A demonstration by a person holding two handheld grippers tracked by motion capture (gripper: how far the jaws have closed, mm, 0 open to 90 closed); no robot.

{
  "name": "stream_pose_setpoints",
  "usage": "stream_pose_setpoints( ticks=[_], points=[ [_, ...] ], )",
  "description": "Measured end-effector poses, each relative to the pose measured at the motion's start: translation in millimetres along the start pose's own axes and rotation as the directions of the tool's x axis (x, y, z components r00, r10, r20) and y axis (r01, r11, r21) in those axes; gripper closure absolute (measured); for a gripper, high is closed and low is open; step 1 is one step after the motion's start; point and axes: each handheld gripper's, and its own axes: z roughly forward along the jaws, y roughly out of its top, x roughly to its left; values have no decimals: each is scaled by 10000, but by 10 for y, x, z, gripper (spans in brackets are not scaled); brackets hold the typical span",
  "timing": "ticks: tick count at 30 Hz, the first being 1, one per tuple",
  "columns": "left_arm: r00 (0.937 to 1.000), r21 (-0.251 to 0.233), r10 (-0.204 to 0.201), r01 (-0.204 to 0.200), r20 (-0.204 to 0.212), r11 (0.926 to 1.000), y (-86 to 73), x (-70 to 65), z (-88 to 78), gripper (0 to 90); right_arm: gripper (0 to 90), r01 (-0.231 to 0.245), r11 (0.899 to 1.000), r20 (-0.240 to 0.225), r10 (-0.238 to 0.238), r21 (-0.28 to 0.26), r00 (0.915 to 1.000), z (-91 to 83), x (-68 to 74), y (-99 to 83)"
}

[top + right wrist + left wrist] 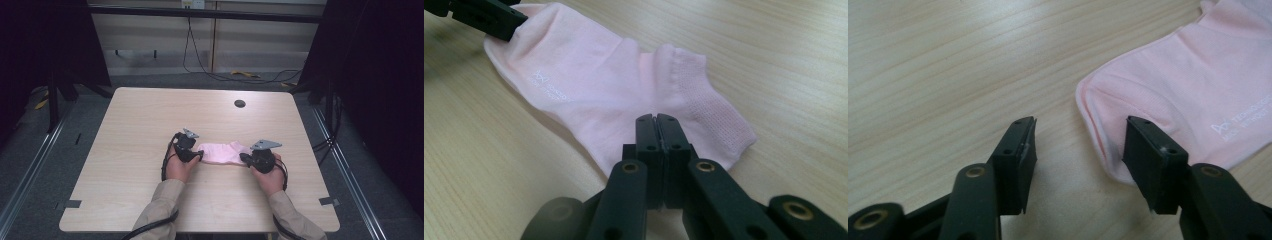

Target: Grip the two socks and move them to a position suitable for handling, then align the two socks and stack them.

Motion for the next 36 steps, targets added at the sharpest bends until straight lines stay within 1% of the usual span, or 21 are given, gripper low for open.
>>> stream_pose_setpoints(
  ticks=[2, 3, 4, 5, 6, 7, 8, 10, 11, 12, 13, 14, 15, 18, 22, 27, 29, 30, 33, 34, 36],
  points=[
    [9999, -122, 97, -97, 66, 9999, -16, 8, 2, 447, 892, -32, 10000, -49, 32, -2, 10000, 2, -9, 0],
    [9999, -181, 40, -38, 112, 9998, -25, 7, 1, 450, 892, -36, 10000, -51, 36, -4, 10000, 2, -10, 0],
    [9997, -289, -138, 143, 200, 9995, -46, 4, 0, 464, 892, -25, 10000, -44, 25, 0, 10000, 1, -8, 0],
    [9991, -341, -360, 367, 223, 9987, -64, -3, -9, 498, 892, -16, 10000, -2, 16, 6, 10000, 1, -1, 0],
    [9989, -353, -339, 350, 316, 9988, -64, -20, -14, 530, 892, 45, 10000, -7, -45, 2, 10000, 1, 4, 0],
    [9987, -281, -324, 335, 383, 9990, -57, -45, -21, 628, 892, 47, 10000, 2, -47, -1, 10000, 1, 7, -1],
    [9987, -284, -337, 348, 392, 9990, -54, -65, -21, 687, 892, 48, 10000, 2, -48, -4, 10000, 1, 5, -1],
    [9982, -168, -528, 533, 277, 9984, -41, -101, -26, 732, 892, 1, 10000, -3, -1, 16, 10000, 0, 2, -1],
    [9968, -116, -749, 753, 283, 9971, -32, -113, -23, 748, 892, -32, 10000, -4, 32, 6, 10000, 0, 0, -1],
    [9957, -37, -818, 820, 441, 9966, -17, -123, -21, 786, 891, -45, 10000, -3, 45, 5, 10000, 0, 1, -1],
    [9957, -6, -823, 824, 436, 9966, -7, -133, -17, 835, 892, -25, 10000, -8, 25, 10, 10000, -2, 2, -2],
    [9965, 81, -714, 711, 437, 9974, 5, -134, -21, 854, 892, -7, 10000, 0, 7, 2, 10000, -2, 4, -2],
    [9951, 198, -880, 871, 446, 9960, 23, -130, -22, 870, 891, -4, 10000, -1, 4, -5, 10000, -2, 5, -3],
    [9915, 202, -1137, 1127, 638, 9934, 34, -115, -22, 880, 890, -85, 10000, -31, 85, 17, 10000, -13, 6, -10],
    [9923, 136, -1003, 996, 725, 9949, 41, -117, -61, 882, 885, -170, 9999, -85, 170, 3, 9998, -13, -4, -11],
    [9917, -195, -917, 938, 903, 9954, 92, -138, -139, 882, 875, -207, 9998, -110, 206, -43, 9997, -29, -1, -21],
    [9921, -294, -835, 866, 940, 9958, 114, -138, -166, 882, 873, -250, 9996, -120, 248, -138, 9996, -49, -25, -19],
    [9909, -385, -852, 896, 1038, 9952, 123, -140, -170, 882, 875, -258, 9994, -91, 256, -247, 9996, -64, -44, -14],
    [9908, -439, -836, 886, 1062, 9951, 160, -129, -190, 882, 888, -430, 9979, -39, 429, -489, 9991, -120, -98, 5],
    [9916, -438, -752, 802, 1051, 9958, 170, -120, -198, 882, 896, -411, 9981, 7, 411, -449, 9992, -133, -113, 6],
    [9901, -543, -841, 906, 1121, 9944, 191, -124, -204, 882, 900, -352, 9988, 5, 352, -327, 9994, -140, -137, -4]
  ],
)
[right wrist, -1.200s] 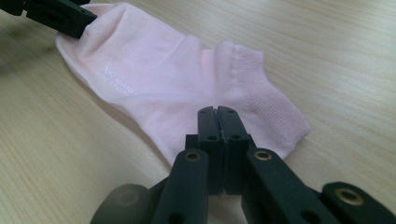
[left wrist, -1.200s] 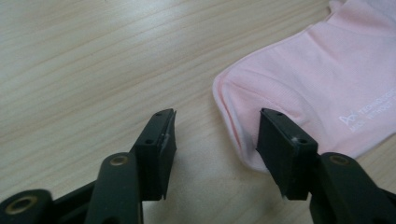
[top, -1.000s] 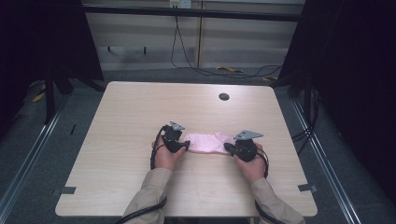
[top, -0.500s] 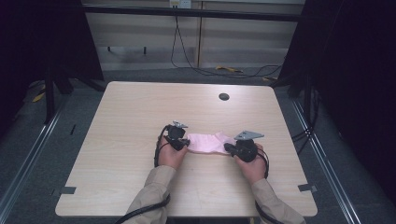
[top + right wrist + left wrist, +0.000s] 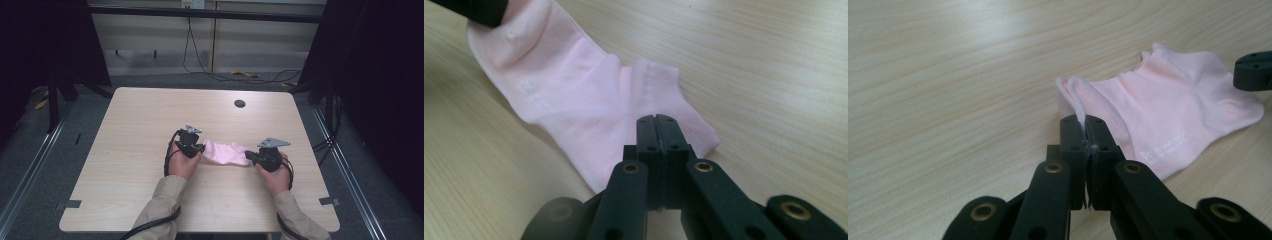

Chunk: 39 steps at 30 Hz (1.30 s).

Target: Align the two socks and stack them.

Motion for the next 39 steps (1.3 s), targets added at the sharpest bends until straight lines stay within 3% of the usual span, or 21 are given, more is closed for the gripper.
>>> stream_pose_setpoints(
  ticks=[4, 9, 22, 24, 26, 30, 34, 39],
  points=[
    [10000, 11, 90, -90, 23, 10000, 40, -11, -25, 882, 900, -76, 9997, -57, 77, 252, 10000, -1, -13, -30],
    [9999, 31, 150, -150, 83, 9999, 58, 3, -60, 883, 900, 287, 9988, -133, -282, 402, 9995, 33, 45, -25],
    [9999, -84, 160, -160, 46, 9998, 97, 43, -137, 882, 900, 645, 9956, -570, -607, 679, 9965, 71, 205, 1],
    [9997, -82, 218, -217, 54, 9997, 101, 48, -151, 882, 900, 631, 9962, -550, -598, 603, 9967, 62, 201, 6],
    [9998, -142, 178, -177, 49, 9997, 106, 52, -176, 882, 900, 286, 9993, -329, -277, 249, 9991, 10, 126, 18],
    [9997, -141, 249, -248, 25, 9996, 121, 53, -201, 882, 900, 406, 9977, -444, -383, 534, 9983, 44, 132, -14],
    [9995, -199, 315, -313, 91, 9993, 151, 2, -207, 882, 900, 719, 9950, -639, -675, 693, 9957, 95, 224, 4],
    [9989, -257, 410, -404, 213, 9989, 191, -86, -185, 882, 900, 723, 9949, -832, -664, 707, 9943, 125, 286, 17]
  ],
)
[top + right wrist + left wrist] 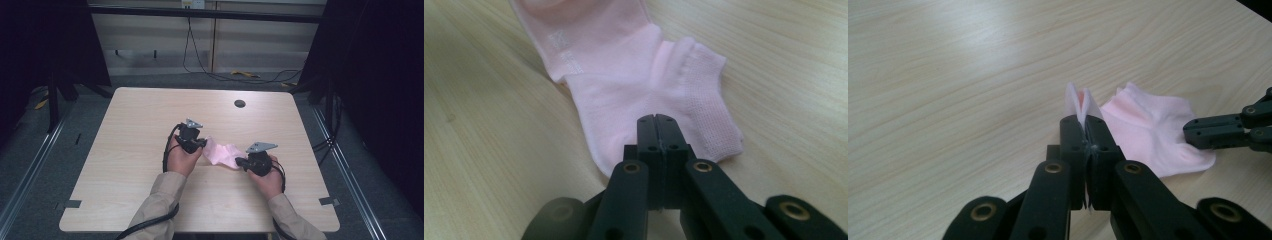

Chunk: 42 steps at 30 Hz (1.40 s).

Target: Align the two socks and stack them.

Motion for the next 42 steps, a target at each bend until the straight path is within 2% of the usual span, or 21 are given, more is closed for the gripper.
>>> stream_pose_setpoints(
  ticks=[12, 21, 24, 26, 28, 31, 34, 42],
  points=[
    [9993, -23, 251, -250, 284, 9997, 83, -196, 91, 882, 900, -133, 9999, -74, 133, -11, 9999, 8, 40, 0],
    [9979, 53, 445, -448, 476, 9990, 113, -313, 182, 883, 900, 0, 10000, -158, -1, -95, 9999, 6, 44, -7],
    [9976, 117, 470, -476, 513, 9988, 110, -331, 206, 882, 898, -114, 9995, 1, 114, -298, 9999, -57, 5, 5],
    [9974, 119, 485, -492, 539, 9987, 109, -342, 225, 882, 900, -184, 9989, 300, 197, -422, 9994, -108, -47, 4],
    [9967, 169, 570, -581, 577, 9982, 110, -352, 242, 882, 900, -423, 9985, 495, 440, -358, 9978, -136, -113, -27],
    [9964, 230, 563, -579, 641, 9981, 116, -391, 276, 882, 900, -485, 9987, 513, 491, -140, 9975, -110, -140, -71],
    [9957, 264, 582, -603, 723, 9978, 124, -427, 310, 882, 900, -391, 9992, 446, 390, 30, 9982, -74, -113, -73],
    [9924, 460, 794, -840, 937, 9954, 144, -570, 446, 882, 900, -333, 9994, 304, 331, 78, 9990, -47, -76, -64]
  ],
)
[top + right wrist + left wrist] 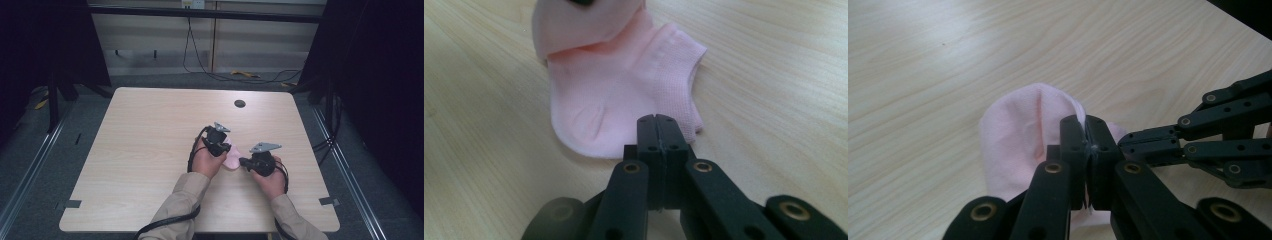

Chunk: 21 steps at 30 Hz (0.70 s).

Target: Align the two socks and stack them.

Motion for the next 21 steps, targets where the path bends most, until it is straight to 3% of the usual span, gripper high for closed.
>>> stream_pose_setpoints(
  ticks=[10, 21],
  points=[
    [9991, 471, 257, -272, 331, 9985, -24, -115, 196, 882, 900, 4, 10000, -27, -4, -49, 10000, -5, -1, -12],
    [9986, 802, 217, -255, 484, 9964, -126, -178, 360, 880, 887, -463, 9986, 528, 477, -269, 9975, -128, -115, -59]
  ],
)
